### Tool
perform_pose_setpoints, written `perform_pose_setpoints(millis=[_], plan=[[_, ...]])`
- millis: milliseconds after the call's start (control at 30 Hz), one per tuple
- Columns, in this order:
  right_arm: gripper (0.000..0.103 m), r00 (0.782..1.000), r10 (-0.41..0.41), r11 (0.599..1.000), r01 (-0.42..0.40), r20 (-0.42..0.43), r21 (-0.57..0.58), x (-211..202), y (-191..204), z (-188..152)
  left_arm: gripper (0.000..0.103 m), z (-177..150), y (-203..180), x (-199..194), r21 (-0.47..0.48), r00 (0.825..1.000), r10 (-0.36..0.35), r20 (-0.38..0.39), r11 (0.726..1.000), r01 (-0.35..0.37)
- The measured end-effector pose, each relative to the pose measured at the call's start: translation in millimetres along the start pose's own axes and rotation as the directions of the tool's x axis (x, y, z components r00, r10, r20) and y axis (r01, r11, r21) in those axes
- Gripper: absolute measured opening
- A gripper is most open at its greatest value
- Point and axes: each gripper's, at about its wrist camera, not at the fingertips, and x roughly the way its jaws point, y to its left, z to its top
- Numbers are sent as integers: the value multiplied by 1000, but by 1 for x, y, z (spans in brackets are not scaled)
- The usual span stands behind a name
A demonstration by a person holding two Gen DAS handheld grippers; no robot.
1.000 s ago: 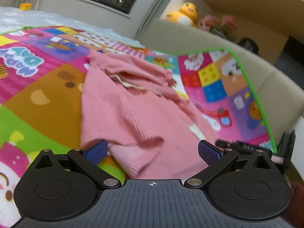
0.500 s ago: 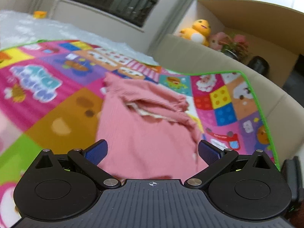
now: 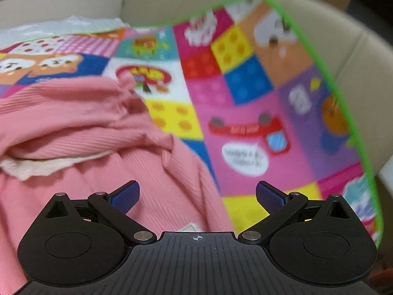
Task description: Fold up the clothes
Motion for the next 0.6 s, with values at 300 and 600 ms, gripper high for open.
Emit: perform_pose_setpoints(millis=[300, 600], plan=[[89, 988, 82, 976, -106, 129, 192, -92, -79, -11, 103, -21, 2, 0, 121, 993, 116, -15, 986, -113], [93, 942, -327, 866, 268, 72, 423, -44, -180, 18, 103, -26, 13, -6, 106, 996, 90, -10, 990, -88]])
